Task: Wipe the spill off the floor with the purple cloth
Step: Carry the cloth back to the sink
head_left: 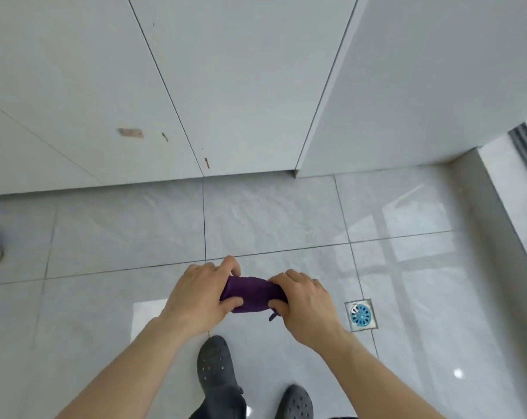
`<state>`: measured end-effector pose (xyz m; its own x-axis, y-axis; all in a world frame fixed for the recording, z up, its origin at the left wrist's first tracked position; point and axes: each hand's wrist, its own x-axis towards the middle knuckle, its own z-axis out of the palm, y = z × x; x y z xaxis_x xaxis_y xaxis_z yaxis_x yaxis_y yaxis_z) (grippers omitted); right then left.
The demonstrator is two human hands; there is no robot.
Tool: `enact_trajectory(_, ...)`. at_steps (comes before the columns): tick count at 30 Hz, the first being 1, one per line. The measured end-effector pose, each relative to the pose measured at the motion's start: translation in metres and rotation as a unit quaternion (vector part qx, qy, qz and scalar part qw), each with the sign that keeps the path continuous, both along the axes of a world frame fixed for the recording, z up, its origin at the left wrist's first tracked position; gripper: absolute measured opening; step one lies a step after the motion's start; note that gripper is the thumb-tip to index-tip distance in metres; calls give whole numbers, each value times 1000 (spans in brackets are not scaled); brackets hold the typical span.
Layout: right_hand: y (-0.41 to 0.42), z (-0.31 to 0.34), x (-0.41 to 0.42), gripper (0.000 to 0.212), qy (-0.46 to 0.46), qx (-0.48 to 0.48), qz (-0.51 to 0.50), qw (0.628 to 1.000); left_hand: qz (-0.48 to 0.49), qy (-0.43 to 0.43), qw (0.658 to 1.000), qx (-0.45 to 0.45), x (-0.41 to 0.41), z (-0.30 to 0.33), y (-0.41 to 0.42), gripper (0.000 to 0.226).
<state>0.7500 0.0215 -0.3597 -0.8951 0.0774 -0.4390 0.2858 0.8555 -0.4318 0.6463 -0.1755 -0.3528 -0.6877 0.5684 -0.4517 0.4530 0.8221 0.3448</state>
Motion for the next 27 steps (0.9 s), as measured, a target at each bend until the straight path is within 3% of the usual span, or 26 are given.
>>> enact_trajectory(7, 40, 313, -16, 32, 68, -18, -27, 997, 65, 13, 993, 94, -16, 305, 32, 33)
enact_trajectory(12, 66, 479, -40, 37, 168, 0, -42, 985, 102, 71, 979, 163, -37, 475, 61, 31)
enact_trajectory(19, 90, 634, -68, 31, 302, 21, -46, 952, 111, 177, 943, 260, -53, 632, 82, 32)
enact_trajectory(27, 84, 737, -105, 28, 419, 55, -27, 906, 116, 270, 906, 305, -82, 731, 74, 34)
